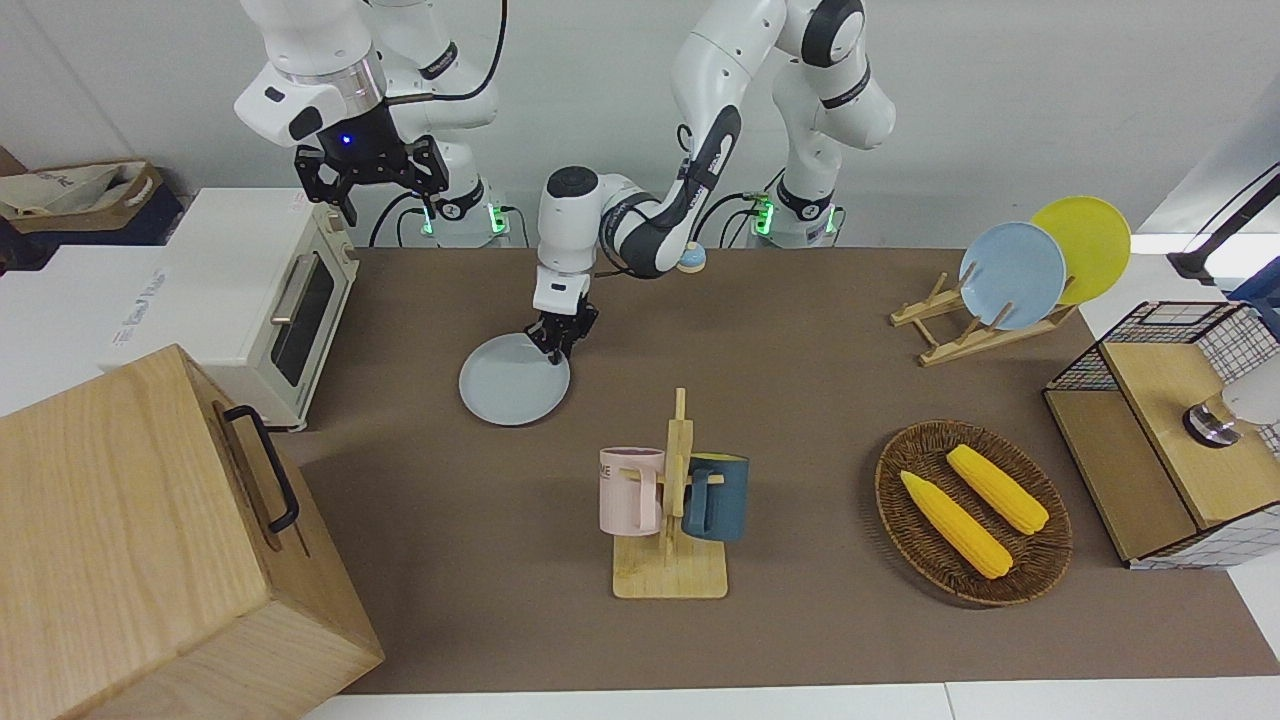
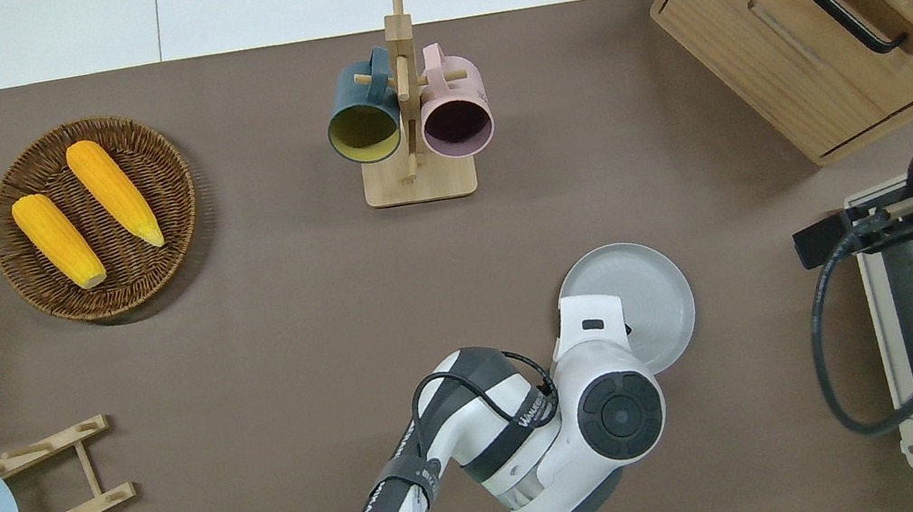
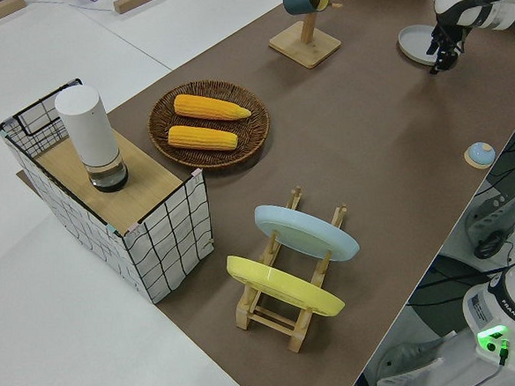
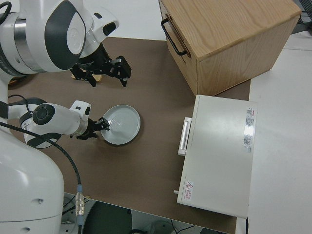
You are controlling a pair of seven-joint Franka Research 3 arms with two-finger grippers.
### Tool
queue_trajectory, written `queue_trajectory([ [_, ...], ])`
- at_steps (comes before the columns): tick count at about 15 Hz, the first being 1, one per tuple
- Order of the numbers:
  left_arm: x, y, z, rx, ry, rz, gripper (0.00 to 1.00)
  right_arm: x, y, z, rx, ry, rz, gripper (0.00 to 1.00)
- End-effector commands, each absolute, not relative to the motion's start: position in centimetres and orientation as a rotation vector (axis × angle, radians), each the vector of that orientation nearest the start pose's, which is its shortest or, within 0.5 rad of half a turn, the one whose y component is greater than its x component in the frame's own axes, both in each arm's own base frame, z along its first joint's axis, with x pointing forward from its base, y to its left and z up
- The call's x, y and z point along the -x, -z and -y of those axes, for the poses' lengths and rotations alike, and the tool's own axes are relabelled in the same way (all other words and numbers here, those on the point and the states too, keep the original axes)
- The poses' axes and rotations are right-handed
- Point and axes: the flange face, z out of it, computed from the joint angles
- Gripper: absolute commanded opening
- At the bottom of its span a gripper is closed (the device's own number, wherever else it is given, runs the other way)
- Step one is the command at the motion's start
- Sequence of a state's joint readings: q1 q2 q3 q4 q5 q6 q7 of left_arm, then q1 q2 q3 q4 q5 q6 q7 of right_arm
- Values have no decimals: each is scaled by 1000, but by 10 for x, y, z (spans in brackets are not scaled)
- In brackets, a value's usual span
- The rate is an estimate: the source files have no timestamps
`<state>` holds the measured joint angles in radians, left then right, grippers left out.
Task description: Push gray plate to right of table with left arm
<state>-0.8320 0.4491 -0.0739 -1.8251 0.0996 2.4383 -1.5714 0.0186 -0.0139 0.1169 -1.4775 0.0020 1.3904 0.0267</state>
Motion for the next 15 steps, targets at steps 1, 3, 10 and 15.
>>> queue_trajectory([
  [1, -427, -341, 494, 3080, 178, 967, 985, -524, -664, -71, 3131, -121, 164, 983],
  [3, -449, -360, 470, 3073, 177, 978, 981, -524, -664, -70, 3131, -121, 159, 983],
  [10, -508, -452, 345, 3187, -138, 643, 997, -524, -664, -70, 3131, -121, 161, 983],
  [15, -542, -520, 258, 3148, -215, 592, 1000, -524, -664, -70, 3131, -121, 161, 983],
])
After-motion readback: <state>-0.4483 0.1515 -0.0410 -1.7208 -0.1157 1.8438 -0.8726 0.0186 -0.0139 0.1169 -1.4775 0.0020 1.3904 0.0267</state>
